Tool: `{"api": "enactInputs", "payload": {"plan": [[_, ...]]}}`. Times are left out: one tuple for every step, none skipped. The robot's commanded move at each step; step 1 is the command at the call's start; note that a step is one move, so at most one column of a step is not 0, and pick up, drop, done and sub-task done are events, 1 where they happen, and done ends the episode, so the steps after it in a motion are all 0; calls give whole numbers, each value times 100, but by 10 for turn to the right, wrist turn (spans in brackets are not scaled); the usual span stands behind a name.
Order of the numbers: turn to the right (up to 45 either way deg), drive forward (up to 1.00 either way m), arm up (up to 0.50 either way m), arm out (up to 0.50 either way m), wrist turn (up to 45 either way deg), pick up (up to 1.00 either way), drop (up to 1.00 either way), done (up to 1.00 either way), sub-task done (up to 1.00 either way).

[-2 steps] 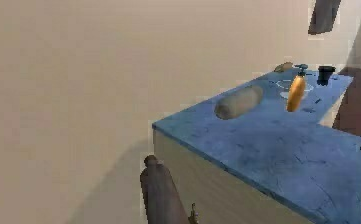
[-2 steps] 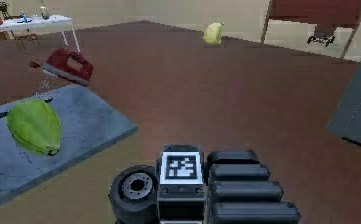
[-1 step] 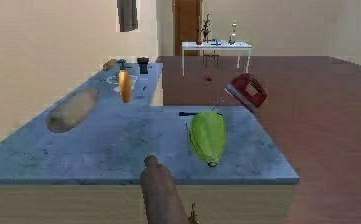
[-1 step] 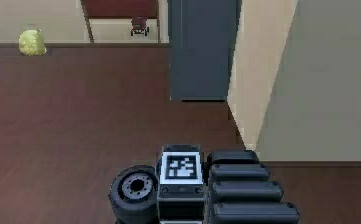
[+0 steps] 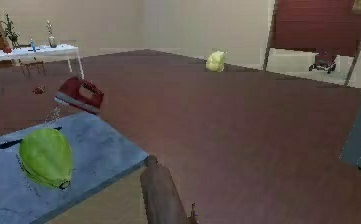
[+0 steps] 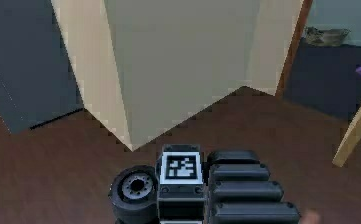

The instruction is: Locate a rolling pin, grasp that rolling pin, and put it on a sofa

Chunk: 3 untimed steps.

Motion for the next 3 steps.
{"api": "enactInputs", "payload": {"plan": [[420,0,0,0,0,0,0,0,0],[0,65,0,0,0,0,0,0,0],[-180,0,0,0,0,0,0,0,0]]}}
